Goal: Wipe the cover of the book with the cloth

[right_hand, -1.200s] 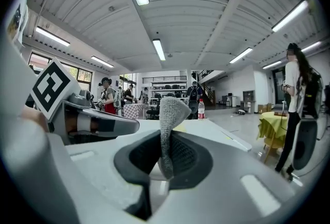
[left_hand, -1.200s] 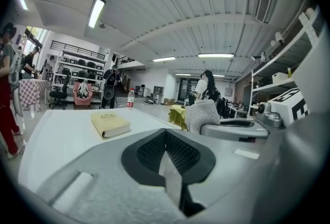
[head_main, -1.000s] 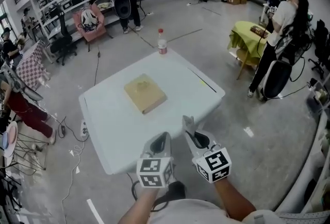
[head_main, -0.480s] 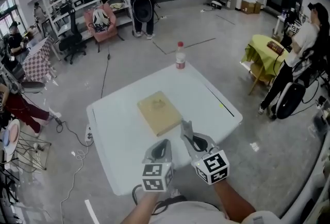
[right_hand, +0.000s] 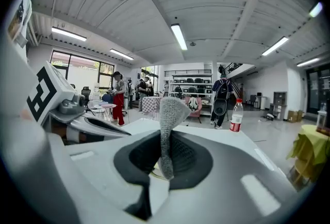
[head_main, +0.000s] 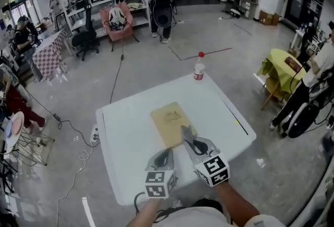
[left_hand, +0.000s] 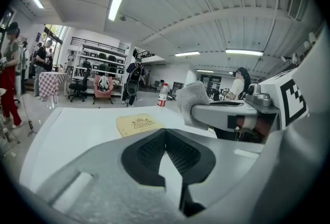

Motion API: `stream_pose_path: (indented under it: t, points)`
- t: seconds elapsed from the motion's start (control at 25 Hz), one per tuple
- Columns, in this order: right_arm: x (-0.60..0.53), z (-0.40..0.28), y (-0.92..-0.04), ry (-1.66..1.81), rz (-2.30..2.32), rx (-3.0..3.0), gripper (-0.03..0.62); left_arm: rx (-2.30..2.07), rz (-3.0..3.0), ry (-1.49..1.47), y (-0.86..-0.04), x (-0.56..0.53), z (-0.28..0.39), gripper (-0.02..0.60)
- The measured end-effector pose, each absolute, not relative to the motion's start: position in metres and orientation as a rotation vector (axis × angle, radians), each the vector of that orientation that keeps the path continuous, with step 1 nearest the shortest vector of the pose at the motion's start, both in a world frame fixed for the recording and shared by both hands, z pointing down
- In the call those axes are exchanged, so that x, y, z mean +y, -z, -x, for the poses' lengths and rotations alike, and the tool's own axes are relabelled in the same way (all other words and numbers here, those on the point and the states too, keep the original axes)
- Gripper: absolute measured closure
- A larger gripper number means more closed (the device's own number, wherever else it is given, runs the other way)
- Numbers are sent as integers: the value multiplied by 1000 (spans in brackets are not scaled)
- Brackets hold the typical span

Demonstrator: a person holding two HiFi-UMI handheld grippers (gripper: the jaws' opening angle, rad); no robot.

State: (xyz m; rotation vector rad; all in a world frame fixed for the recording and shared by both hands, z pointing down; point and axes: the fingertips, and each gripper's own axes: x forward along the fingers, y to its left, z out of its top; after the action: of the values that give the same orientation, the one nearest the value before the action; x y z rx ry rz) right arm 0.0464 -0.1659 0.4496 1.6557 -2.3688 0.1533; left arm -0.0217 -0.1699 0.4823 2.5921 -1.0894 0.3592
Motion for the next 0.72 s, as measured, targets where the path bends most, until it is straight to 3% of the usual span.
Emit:
stream_pose_path:
  t: [0.72]
  points:
    - [-243,-88,-460,33,-1264,-2431,566,-1334,-2456,-396,-516,-224,1,574]
